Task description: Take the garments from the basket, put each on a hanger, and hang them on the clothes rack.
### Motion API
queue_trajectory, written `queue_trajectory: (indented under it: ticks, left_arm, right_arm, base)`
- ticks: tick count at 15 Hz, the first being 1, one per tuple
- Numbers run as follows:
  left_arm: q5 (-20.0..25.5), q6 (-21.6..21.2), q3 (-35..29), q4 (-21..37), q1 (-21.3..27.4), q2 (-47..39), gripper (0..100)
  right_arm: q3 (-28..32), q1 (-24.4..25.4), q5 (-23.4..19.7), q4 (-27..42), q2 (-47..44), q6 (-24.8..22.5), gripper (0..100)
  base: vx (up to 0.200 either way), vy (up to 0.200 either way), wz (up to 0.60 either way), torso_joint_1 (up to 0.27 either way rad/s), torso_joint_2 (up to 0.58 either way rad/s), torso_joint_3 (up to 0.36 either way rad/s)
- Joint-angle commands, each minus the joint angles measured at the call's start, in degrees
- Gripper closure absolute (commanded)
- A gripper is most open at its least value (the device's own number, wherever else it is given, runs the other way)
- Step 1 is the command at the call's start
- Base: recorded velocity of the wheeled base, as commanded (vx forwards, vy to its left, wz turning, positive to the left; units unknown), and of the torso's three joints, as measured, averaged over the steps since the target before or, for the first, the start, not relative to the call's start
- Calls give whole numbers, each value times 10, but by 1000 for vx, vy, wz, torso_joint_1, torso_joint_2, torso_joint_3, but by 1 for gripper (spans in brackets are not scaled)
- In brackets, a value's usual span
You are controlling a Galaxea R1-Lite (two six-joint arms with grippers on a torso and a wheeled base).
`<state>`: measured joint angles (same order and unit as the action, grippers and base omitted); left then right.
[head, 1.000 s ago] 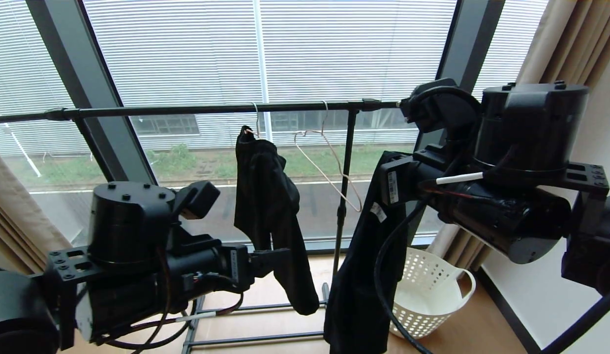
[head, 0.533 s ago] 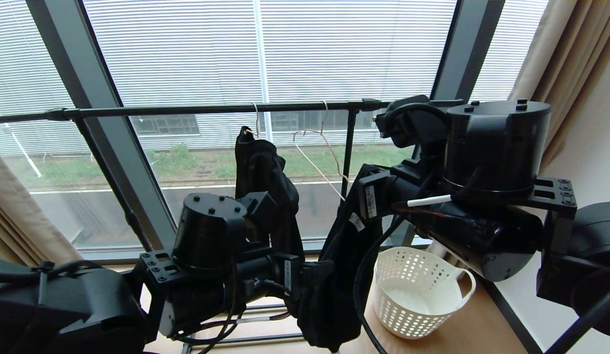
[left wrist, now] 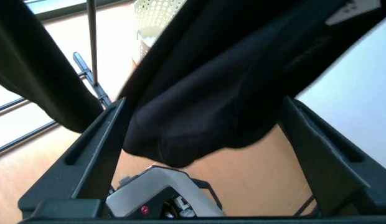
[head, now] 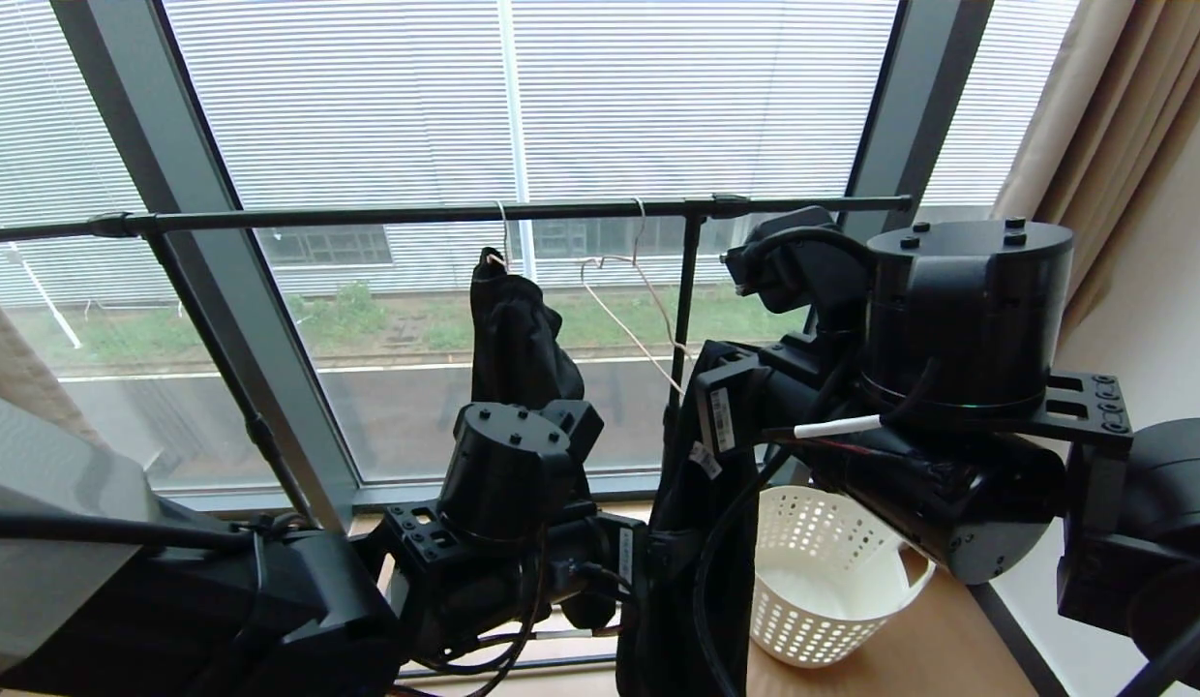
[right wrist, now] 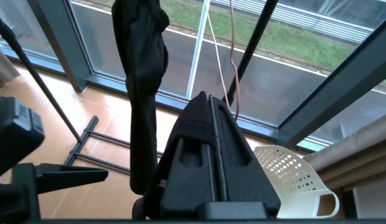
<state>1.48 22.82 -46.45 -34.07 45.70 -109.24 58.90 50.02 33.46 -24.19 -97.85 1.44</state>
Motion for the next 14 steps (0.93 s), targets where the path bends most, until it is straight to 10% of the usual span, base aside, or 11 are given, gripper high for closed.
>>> queue_trajectory:
  ticks: [1,13,14]
  left_arm:
    - [-4,0,-16,0,2,-24,0]
    - [-14,-1,-39,0,-34,-48,0]
    - [-14,-1,-38,0,-33,-47,100]
  right_arm:
    - [-3,1,0,-1,6,0,100]
    - [-11,0,12,-1,24,-1,100]
    - [-11,0,12,-1,24,-1,100]
  base:
    - [0,0,0,0,0,0]
    - [0,0,0,0,0,0]
    - [0,0,0,0,0,0]
